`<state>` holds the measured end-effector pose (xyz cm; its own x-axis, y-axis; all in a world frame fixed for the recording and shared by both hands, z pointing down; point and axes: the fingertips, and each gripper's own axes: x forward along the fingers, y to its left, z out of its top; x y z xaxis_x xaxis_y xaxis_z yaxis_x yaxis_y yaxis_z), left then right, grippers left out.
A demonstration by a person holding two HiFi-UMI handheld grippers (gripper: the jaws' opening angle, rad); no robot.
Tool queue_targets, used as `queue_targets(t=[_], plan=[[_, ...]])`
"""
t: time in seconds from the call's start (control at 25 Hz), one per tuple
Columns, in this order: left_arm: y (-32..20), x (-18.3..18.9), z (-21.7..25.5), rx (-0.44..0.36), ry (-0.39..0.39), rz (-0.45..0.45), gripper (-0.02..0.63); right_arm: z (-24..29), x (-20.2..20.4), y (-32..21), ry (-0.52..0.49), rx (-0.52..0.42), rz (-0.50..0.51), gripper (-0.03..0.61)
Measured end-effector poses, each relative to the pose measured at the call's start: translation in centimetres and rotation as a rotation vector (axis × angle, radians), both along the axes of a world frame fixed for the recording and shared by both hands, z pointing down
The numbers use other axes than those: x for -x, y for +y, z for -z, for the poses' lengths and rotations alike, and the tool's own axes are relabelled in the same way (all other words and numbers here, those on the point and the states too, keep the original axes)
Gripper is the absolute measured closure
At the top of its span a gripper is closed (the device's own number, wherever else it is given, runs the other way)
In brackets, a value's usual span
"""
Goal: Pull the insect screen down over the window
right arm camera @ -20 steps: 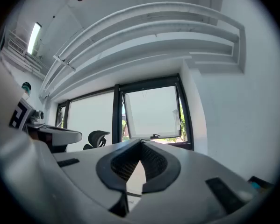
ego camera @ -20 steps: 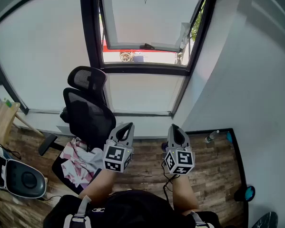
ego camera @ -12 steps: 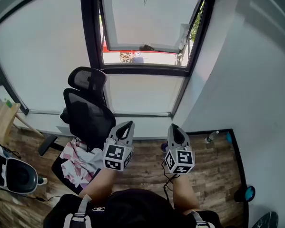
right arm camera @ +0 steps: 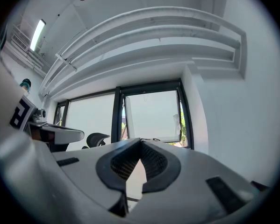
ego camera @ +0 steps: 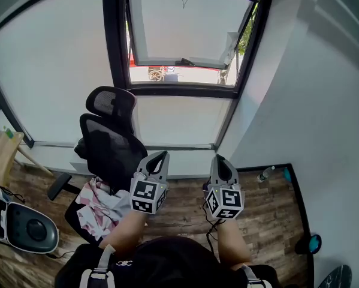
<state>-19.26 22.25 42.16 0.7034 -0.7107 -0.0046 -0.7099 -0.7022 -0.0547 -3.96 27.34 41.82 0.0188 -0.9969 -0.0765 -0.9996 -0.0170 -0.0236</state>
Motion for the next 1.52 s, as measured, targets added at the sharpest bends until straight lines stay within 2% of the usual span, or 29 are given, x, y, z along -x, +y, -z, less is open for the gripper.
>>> queue_targets(t=[0.4,0.72,1.0,1.52], plan=[[-1.7,3.1,-1.2,0.004,0.003,-0.044,0.614,-0.3,5.2,-1.3,0.093,-0.046,-0.01,0.575],[-3.4,4.1,-1.4,-0.024,0.019,-0.041,0.614,-0.6,5.4,-3.5,0.101,-0.053,-0.025,0.575],[-7.1,1.9,-1.3,-0.049,0.012,-0.019,0.614,-1.0,2.6,-8.0,0.01,-0.049,0.02,0.575],[-19.7,-6.9,-3.3,-0.029,-0.019,0.034,0.614,-2.5,-6.9,-21.2,-0.002,-0.058,0.05,0.575]])
